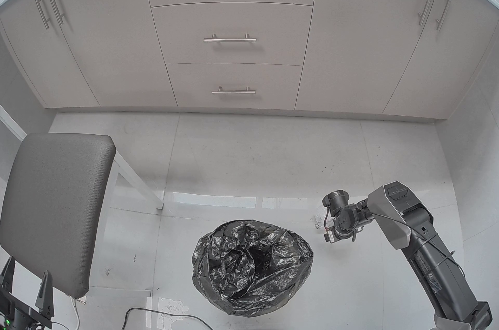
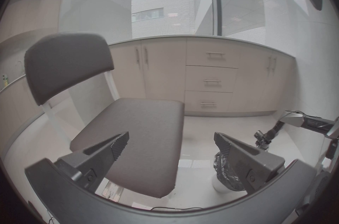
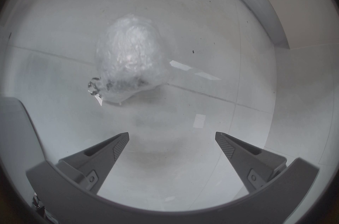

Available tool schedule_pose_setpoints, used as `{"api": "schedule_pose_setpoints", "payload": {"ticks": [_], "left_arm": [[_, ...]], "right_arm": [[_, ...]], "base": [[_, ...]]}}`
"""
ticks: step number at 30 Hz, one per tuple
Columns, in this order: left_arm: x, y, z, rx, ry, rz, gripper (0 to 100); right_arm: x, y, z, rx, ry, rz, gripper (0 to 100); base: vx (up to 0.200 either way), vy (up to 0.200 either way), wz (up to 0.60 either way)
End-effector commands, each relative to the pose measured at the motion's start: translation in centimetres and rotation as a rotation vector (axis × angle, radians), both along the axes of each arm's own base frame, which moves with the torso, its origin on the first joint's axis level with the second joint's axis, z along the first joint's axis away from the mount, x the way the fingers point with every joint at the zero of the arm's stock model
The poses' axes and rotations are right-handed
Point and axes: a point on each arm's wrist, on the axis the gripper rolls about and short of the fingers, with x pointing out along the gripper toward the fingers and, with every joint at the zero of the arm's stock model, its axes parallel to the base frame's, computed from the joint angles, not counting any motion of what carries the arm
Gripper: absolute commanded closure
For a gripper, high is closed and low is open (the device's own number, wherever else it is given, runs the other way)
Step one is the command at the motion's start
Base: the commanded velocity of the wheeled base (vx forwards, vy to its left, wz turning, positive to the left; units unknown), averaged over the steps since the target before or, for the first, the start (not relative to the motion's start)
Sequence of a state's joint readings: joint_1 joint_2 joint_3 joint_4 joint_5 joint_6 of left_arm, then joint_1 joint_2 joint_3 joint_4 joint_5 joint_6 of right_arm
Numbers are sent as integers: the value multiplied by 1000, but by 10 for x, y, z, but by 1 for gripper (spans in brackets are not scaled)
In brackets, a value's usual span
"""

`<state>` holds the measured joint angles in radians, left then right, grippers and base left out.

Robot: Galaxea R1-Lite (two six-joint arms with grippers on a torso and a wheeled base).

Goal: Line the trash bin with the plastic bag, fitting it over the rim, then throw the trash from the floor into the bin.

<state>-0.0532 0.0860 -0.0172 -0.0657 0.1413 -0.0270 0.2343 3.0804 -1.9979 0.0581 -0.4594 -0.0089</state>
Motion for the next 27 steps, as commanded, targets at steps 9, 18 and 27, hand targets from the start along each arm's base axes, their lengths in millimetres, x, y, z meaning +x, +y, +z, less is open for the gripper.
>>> {"api": "schedule_pose_setpoints", "payload": {"ticks": [9,18,27], "left_arm": [[-6,-3,-8,8,-48,-39,0],[-7,-3,-8,4,-29,-39,0],[-7,-3,-8,-6,-29,-44,0]], "right_arm": [[-1,15,6,3,-13,27,0],[1,23,17,11,-45,17,0],[-2,38,20,16,-57,38,0]], "base": [[0,0,0],[0,-156,0],[0,-200,0]]}}
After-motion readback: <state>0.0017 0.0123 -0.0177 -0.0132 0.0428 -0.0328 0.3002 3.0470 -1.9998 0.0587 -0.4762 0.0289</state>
